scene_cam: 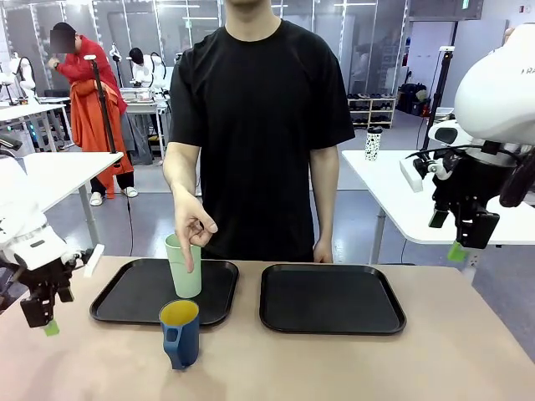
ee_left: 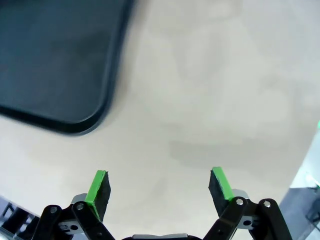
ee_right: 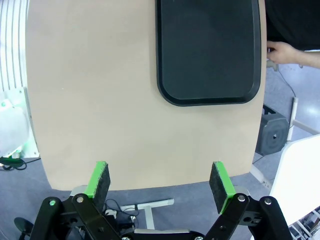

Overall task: Sort and store the cups by type.
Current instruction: Pick up the Handle plastic cup and place it into the empty Flat Tray.

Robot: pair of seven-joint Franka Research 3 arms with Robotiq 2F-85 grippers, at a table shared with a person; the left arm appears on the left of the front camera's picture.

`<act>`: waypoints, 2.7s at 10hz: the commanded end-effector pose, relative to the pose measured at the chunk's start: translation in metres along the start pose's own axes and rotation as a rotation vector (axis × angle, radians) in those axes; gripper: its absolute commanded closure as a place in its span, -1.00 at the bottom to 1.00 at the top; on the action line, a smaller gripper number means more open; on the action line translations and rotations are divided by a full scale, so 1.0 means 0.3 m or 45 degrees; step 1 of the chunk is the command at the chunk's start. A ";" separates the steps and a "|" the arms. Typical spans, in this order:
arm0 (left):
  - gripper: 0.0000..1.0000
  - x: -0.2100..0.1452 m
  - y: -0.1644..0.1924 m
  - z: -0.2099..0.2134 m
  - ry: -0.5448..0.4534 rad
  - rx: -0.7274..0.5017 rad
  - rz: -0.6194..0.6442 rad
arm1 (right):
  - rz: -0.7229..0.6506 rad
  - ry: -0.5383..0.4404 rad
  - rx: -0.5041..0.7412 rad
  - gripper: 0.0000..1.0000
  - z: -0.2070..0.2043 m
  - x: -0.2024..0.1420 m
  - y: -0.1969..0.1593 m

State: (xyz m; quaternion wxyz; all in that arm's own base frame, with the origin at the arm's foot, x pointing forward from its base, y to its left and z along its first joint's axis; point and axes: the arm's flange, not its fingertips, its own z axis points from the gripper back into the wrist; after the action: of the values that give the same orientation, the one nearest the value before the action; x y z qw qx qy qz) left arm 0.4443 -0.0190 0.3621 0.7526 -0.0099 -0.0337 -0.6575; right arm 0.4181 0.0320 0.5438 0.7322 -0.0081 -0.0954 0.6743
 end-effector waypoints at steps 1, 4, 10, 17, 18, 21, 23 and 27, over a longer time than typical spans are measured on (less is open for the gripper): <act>-1.00 0.006 -0.037 -0.024 0.004 -0.100 -0.095 | -0.019 0.016 -0.001 -1.00 0.001 0.000 0.003; -1.00 0.015 -0.090 -0.068 -0.247 -0.184 -0.119 | -0.019 0.016 -0.001 -1.00 0.001 0.000 0.003; -1.00 0.034 -0.123 -0.193 -0.973 -0.091 -0.051 | -0.019 0.016 -0.001 -1.00 0.001 0.000 0.003; -1.00 -0.003 -0.115 -0.282 -1.551 -0.225 -0.145 | -0.019 0.016 -0.001 -1.00 0.001 0.000 0.003; -1.00 0.008 -0.118 -0.295 -1.568 -0.225 -0.158 | -0.019 0.016 -0.001 -1.00 0.001 0.000 0.003; -1.00 0.001 -0.135 -0.290 -1.529 -0.230 -0.129 | -0.019 0.016 -0.001 -1.00 0.001 0.000 0.003; -1.00 0.001 -0.135 -0.290 -1.529 -0.230 -0.129 | -0.019 0.016 -0.001 -1.00 0.001 0.000 0.003; -1.00 0.066 -0.116 -0.349 -1.520 -0.200 -0.122 | -0.019 0.016 -0.001 -1.00 0.001 0.000 0.003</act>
State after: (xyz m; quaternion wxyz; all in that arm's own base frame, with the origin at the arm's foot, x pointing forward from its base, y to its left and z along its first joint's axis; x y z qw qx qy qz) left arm 0.4093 -0.0397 0.2669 0.5694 -0.4427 -0.3942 -0.5696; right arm 0.4181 0.0316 0.5437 0.7323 -0.0079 -0.0955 0.6742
